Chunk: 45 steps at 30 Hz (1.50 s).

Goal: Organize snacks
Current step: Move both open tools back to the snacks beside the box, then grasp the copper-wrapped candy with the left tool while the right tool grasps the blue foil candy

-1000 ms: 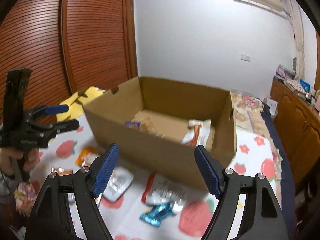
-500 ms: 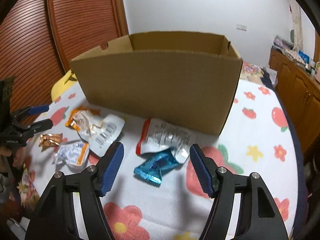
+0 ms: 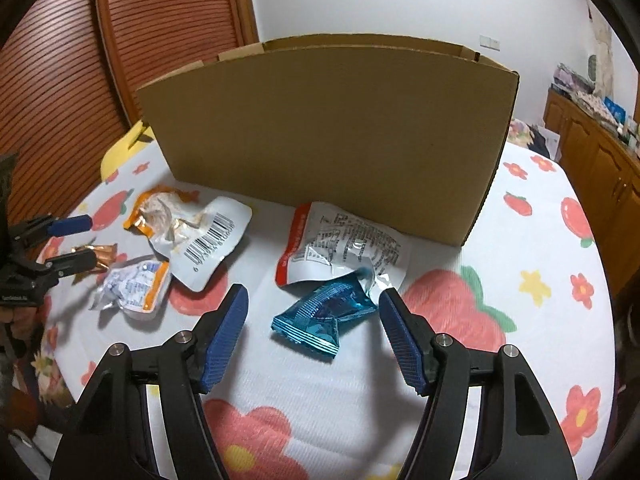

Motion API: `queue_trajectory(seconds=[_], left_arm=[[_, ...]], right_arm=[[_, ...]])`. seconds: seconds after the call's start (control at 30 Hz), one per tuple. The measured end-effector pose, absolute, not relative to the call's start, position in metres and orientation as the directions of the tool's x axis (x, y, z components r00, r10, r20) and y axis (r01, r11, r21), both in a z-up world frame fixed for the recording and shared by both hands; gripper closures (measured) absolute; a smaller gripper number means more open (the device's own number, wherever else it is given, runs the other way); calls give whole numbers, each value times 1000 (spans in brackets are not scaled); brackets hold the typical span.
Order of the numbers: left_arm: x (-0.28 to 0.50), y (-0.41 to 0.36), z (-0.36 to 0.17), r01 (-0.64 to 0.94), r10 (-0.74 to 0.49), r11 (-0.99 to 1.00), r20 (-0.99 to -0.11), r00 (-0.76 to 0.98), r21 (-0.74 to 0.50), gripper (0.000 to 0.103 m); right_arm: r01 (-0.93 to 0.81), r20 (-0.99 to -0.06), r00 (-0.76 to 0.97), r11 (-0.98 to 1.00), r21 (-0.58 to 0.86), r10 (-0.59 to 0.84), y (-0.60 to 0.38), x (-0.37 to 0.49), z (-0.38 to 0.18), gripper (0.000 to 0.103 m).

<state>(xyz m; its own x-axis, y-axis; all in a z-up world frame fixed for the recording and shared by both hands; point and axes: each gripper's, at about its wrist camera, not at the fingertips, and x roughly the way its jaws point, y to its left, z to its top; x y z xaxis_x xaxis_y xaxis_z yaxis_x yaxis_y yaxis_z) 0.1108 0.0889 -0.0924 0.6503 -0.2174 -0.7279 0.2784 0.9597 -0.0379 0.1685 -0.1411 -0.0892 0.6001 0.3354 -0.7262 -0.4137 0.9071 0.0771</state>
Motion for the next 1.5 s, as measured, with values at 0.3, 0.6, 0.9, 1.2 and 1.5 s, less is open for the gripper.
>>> queue_trajectory(seconds=[0.3,0.6,0.9,1.2,1.5], left_arm=[[107,91,-99,279,-225,959,-743,630,-53,54],[97,91,-99,276,-235,959,-735,636,-68,82],[92,89,-100,261,-217,964,-723,656,-52,83],[87,93,-100,259,-240,962,-705,667,-83,83],[86,95,-100,256,-247,962,-705,665,-97,83]], right_arm=[[-402,-734,593,912,86,330,-139,171,-94,37],[-390,-736,589,915,102,333,-142,174,-95,37],[-388,-741,587,917,96,326,-141,174,-95,37],[-364,-772,574,930,56,272,-135,180,-96,39],[-363,-790,561,931,35,248,-136,179,-96,67]])
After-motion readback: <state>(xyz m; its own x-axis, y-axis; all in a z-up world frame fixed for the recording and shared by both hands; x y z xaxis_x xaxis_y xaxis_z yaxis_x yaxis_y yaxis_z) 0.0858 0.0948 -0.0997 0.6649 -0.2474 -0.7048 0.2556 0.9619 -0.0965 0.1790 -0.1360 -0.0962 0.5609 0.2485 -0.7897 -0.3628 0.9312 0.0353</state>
